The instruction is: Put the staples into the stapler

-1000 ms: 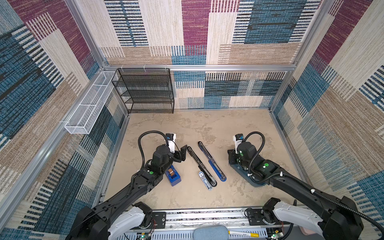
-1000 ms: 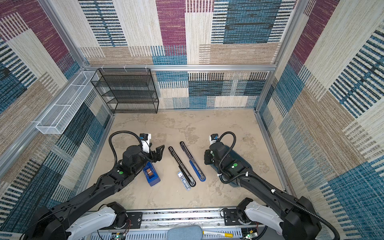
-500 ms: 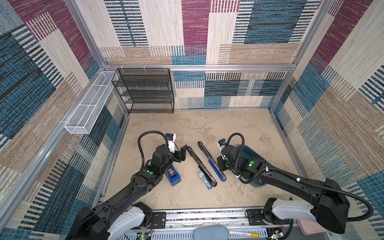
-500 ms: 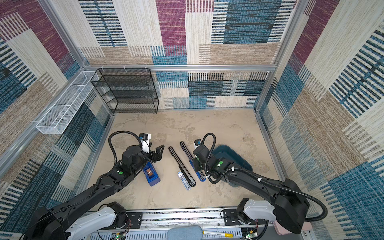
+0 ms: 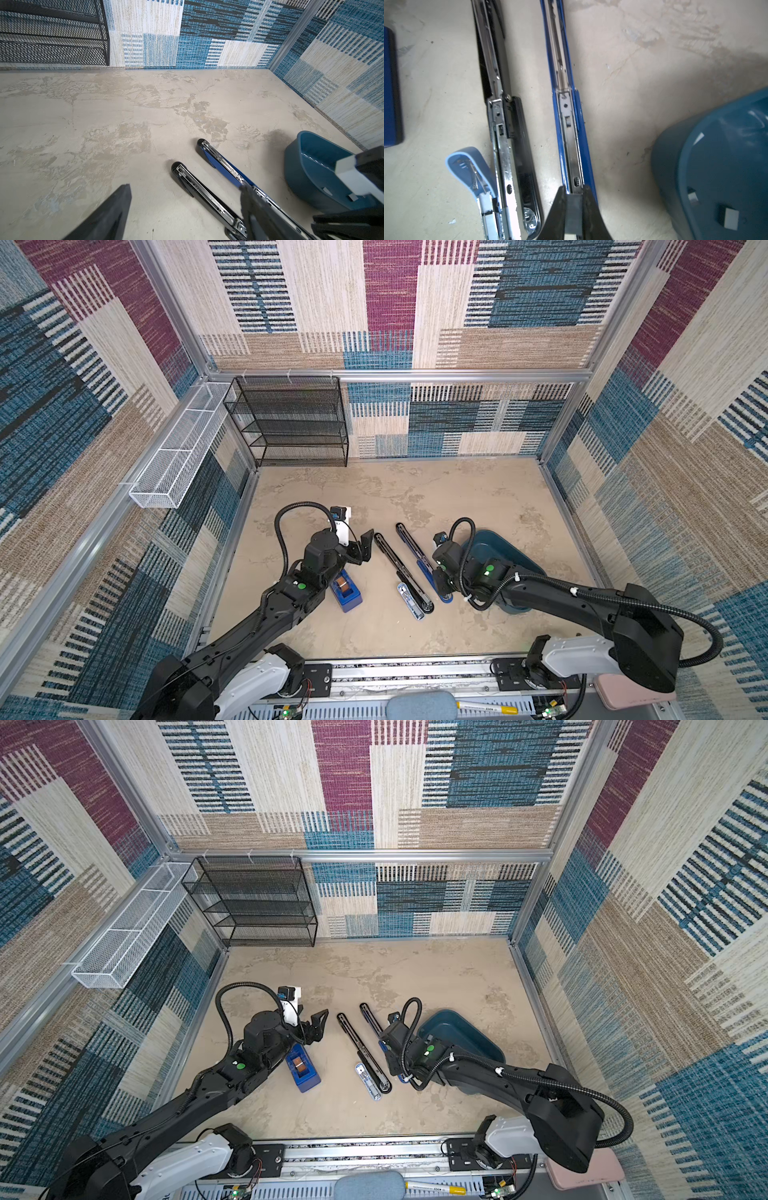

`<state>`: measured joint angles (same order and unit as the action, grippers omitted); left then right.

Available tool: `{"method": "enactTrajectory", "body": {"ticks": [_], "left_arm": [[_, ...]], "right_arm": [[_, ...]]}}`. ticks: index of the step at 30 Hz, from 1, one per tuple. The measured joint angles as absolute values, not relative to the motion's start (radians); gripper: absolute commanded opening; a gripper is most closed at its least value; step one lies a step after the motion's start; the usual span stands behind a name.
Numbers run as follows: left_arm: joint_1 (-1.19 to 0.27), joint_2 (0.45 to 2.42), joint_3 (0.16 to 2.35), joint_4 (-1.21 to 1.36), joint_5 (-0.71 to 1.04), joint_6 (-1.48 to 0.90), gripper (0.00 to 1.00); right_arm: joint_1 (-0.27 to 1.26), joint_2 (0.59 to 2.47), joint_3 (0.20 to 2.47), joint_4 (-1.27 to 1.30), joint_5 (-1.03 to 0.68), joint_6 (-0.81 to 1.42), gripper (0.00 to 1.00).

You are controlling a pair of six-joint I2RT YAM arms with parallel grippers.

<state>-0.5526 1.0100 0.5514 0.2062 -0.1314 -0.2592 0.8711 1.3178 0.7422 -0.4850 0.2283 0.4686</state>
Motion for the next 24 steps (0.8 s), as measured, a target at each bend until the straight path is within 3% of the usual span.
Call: {"method": "enactTrajectory", "body": {"ticks": [9,24], "left_arm": [[-0.553,1.007,0.551,0.206,-0.128,-0.26,0.86],[-0.553,1.008,0.551,0.206,-0.128,-0.26,0.86]], "right_arm": [[0.871,1.302,0.699,-0.547,0.268,0.599,0.19],[0.871,1.354,0.691,-0.552,0.258,0.634,0.14]]}}
